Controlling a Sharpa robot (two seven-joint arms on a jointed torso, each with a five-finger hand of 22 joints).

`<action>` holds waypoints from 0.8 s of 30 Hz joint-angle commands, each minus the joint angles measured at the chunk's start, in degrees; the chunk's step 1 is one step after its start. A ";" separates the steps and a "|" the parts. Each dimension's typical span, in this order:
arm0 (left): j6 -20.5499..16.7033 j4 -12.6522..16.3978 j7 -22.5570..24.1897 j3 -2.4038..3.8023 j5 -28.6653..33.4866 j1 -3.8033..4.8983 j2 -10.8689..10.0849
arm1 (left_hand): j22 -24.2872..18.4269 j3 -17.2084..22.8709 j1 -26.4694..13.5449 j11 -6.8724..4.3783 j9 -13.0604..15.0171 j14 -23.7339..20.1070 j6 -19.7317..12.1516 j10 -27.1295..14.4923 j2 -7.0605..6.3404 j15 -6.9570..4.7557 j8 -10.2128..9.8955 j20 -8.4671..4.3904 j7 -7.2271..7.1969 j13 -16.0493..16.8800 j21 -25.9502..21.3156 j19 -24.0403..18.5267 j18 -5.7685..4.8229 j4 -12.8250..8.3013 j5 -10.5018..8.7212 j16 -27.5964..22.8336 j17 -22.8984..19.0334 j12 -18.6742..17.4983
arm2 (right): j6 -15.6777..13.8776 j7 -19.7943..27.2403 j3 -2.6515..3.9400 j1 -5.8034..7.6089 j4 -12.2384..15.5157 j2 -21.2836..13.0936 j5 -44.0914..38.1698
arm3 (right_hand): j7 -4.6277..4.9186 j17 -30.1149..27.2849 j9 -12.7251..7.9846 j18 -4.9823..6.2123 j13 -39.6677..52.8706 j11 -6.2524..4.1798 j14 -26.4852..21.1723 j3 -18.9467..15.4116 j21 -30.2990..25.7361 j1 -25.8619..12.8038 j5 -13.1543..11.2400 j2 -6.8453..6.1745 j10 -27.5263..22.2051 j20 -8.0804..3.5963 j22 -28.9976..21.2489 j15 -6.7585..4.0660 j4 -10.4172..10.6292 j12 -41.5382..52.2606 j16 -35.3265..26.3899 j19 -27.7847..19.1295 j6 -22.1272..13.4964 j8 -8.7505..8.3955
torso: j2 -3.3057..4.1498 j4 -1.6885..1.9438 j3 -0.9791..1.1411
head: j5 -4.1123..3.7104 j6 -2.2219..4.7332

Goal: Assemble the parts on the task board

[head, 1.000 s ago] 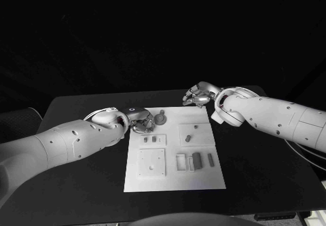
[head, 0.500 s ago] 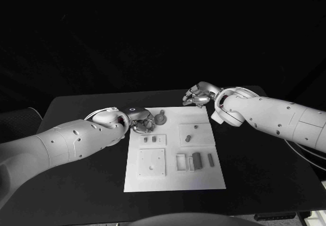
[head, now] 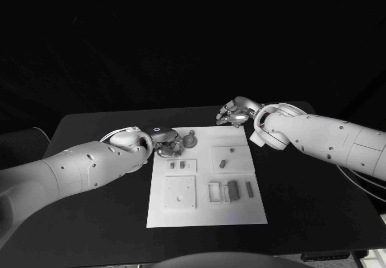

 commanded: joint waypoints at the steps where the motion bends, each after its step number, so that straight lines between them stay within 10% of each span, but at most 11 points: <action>1: 0.94 0.05 -0.06 -0.04 -0.44 0.00 0.13 | 0.78 0.32 -0.17 -0.01 0.07 -0.08 8.48 -0.59 0.29 -0.26 -0.12 0.19 0.95 -0.08 0.38 0.13 6.86 -0.01 -0.08 -0.21 0.01 -0.04 | 0.32 0.35 0.02 0.00 0.04 0.03 -0.11 | 0.37 -0.07 0.09 0.65 0.03 0.25 -0.11 0.03 -0.24 -0.40 0.28 0.03 0.06 -0.16 0.50 -0.46 0.39 0.37 0.26 0.38 -0.06 -0.33 | -0.02 0.05 -0.01 | -0.05 -0.01; 24: 1.17 0.36 -0.07 -0.07 -0.48 -0.01 -0.05 | 0.77 0.38 -0.20 -0.02 0.21 -0.07 8.54 -0.58 0.30 -0.27 -0.15 0.17 0.93 -0.09 0.39 0.14 6.83 -0.01 -0.08 -0.25 0.03 -0.04 | 0.36 0.38 0.02 0.00 -0.04 0.01 -0.11 | 0.37 -0.07 0.12 0.65 0.03 0.26 -0.10 0.03 -0.24 -0.44 0.28 0.04 0.06 -0.16 0.50 -0.46 0.41 0.38 0.26 0.39 -0.06 -0.35 | 0.01 0.00 0.02 | -0.06 -0.08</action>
